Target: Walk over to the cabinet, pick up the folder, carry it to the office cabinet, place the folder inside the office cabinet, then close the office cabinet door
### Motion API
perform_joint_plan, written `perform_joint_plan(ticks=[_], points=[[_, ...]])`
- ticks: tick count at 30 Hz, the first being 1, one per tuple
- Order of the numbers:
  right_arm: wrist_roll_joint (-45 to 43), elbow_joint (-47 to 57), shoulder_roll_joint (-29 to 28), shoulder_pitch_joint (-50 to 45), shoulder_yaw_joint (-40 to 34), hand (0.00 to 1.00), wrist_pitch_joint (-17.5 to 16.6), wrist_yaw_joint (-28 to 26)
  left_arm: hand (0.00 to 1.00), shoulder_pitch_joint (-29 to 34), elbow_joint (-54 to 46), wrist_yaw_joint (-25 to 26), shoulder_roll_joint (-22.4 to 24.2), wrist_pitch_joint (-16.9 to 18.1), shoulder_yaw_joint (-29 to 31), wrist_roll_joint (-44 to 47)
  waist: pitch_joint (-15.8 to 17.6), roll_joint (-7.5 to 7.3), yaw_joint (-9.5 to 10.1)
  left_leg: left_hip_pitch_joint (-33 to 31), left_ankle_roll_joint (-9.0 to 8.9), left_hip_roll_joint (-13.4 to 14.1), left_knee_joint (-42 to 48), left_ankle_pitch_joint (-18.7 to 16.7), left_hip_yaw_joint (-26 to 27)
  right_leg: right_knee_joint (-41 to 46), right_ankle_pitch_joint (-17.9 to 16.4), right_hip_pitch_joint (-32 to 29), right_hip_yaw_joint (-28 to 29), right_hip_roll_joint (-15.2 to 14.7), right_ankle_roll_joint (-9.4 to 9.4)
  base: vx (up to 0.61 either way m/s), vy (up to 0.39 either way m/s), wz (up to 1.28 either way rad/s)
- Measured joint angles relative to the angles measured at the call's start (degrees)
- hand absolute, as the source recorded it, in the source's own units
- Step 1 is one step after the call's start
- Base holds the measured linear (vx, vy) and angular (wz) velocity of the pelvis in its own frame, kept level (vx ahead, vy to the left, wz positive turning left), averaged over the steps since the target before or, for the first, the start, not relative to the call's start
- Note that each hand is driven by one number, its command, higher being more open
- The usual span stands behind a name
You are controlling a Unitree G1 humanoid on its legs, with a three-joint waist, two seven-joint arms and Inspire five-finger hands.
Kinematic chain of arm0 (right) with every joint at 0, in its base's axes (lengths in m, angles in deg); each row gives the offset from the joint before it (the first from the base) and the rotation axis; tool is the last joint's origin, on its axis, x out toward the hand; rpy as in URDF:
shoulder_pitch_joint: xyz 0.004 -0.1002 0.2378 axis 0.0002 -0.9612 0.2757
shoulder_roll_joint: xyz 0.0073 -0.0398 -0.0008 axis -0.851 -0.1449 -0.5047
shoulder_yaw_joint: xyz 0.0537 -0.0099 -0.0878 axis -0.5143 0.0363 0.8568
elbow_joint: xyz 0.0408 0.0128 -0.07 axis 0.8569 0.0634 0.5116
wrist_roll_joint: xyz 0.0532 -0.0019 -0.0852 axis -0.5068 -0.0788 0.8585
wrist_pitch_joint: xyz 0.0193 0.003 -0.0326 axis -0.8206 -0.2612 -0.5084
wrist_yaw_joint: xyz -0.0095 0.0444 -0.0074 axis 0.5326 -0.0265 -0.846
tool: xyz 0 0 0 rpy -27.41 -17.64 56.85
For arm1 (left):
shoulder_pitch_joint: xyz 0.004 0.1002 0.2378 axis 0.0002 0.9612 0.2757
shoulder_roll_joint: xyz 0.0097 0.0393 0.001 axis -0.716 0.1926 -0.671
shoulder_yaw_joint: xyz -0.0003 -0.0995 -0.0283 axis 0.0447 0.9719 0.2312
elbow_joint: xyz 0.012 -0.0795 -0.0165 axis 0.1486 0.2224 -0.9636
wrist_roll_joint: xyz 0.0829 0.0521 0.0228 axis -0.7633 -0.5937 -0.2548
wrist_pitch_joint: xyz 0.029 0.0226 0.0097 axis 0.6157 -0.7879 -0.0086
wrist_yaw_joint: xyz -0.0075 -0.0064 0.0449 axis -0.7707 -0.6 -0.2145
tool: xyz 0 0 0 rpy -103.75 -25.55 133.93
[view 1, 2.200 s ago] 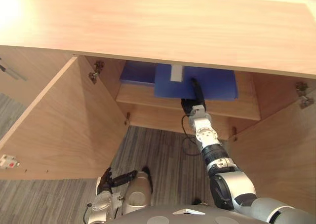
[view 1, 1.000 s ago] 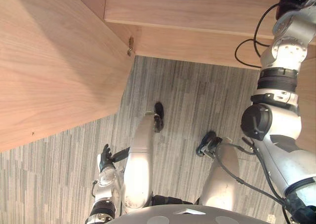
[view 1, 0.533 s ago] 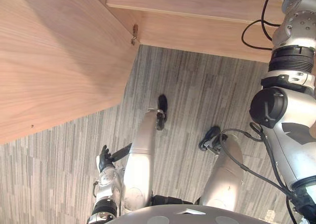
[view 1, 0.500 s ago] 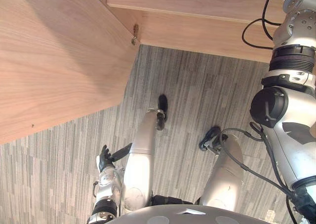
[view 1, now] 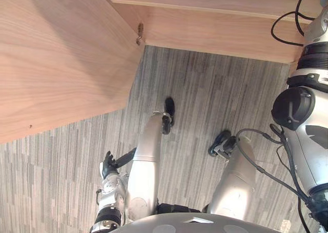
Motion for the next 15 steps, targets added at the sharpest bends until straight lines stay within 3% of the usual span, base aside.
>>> perform_joint_plan(ticks=[2, 3, 4, 5, 8, 15], points=[[0.08, -0.46, 0.57, -1.75, 0.17, 1.0, 0.94, -0.65, 1.0, 0.0, 0.04, -0.19, -0.01, -0.03, 0.04, 0.02, -0.01, 0.04, -0.03, 0.08, 0.05, 0.04, 0.0, 0.04, 0.19, 0.13, -0.02, -0.16, 0.44, 0.03, -0.04, -0.02, 0.008, 0.0], [1.87, -3.19, 2.1, -2.54, 0.7, 1.0, 3.97, -1.67, 1.0, 0.0, 0.04, -0.55, 0.04, -0.05, 0.12, 0.28, -0.01, 0.04, 0.03, 0.1, 0.4, 0.07, 0.22, 0.21, 0.46, 0.35, -0.02, -0.38, 0.85, 0.04, -0.05, -0.01, 0.029, -0.07], [7.14, -6.14, 3.85, -3.54, 1.63, 1.0, 9.69, -3.05, 1.0, 0.02, 0.25, -0.85, 0.1, -0.09, 0.41, 0.29, -0.02, 0.06, -0.01, 0.1, 0.54, 0.19, 1.01, 0.07, 0.64, 0.78, -0.04, -0.54, 1.31, 0.05, -0.08, -0.01, 0.042, -0.11], [10.61, -7.71, 4.88, -4.51, 3.5, 1.0, 13.17, -4.41, 1.0, 0.01, 0.62, -0.89, 0.21, -0.1, 1.06, 0.29, -0.06, 0.12, -0.2, 0.09, 0.63, 0.31, 1.9, -0.35, 0.63, 1.31, -0.12, -0.52, 1.43, 0.07, -0.1, -0.01, 0.042, -0.12], [18.7, -11.46, 7.87, -6.25, 7.1, 1.0, 20.44, -8.72, 1.0, -0.06, 1.23, -1.09, 0.29, -0.08, 1.52, 0.51, -0.15, 0.26, -0.48, 0.06, 0.85, 1.08, 5.23, -2.21, 0.95, 3.7, -1.27, -0.55, 2.72, 0.15, -0.03, -0.02, 0.051, -0.13], [29.89, -14.07, 8.68, -13.08, 7.61, 1.0, 24.24, -16.82, 1.0, -2.15, 4.78, -3.2, 0.58, -0.39, 4.53, 1.46, -0.51, 0.63, -0.79, 2.35, 0.26, 1.29, 7.67, -3.84, 0.43, 6.22, -2.97, 2.13, 3.12, -0.02, -0.18, -0.04, 0.036, 0.01]])
